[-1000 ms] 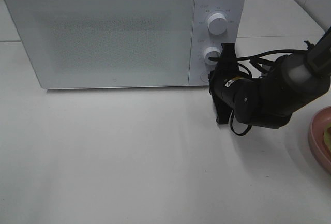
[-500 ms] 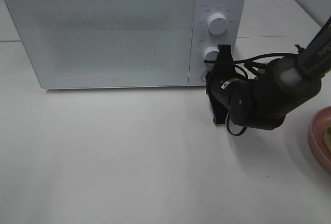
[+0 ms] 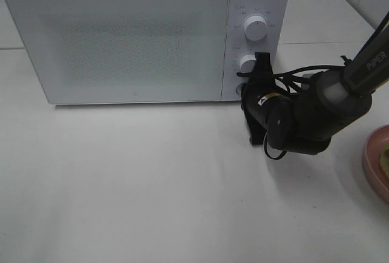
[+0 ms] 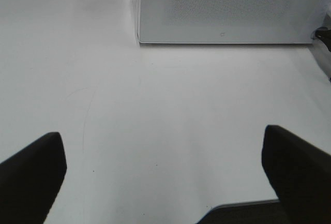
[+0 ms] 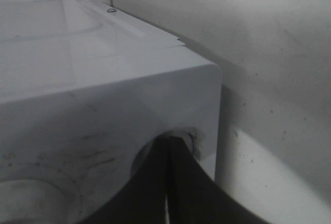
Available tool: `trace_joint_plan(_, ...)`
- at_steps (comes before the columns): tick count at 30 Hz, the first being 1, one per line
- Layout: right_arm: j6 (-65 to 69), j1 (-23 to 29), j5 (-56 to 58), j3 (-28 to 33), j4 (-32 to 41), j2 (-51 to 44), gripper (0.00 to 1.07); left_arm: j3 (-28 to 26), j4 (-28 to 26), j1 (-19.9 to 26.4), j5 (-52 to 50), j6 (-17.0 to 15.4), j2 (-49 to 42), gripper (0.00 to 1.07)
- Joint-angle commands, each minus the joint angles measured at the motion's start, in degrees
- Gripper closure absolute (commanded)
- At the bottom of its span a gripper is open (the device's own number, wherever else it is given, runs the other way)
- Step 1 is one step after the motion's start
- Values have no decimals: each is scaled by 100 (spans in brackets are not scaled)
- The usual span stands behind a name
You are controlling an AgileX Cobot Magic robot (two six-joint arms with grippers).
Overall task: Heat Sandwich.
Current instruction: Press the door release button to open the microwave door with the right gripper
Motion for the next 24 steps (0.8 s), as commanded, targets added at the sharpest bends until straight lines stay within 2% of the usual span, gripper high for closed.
trace_joint_plan(1,-149,-46,-573,-350,-40,0,107,11,-46,-40,-23,0,-92,10)
trace_joint_plan(5,-149,-63,-716,-561,57,126,107,11,-46,-40,-23,0,-92,10)
trace_joint_plan(9,-206,-109,-1415,-785,97,286,107,11,-46,-40,-23,0,-92,10)
trace_joint_plan(24,-201,-109,-1175,-859,-46,304,107,11,-46,-40,-23,0,-92,10)
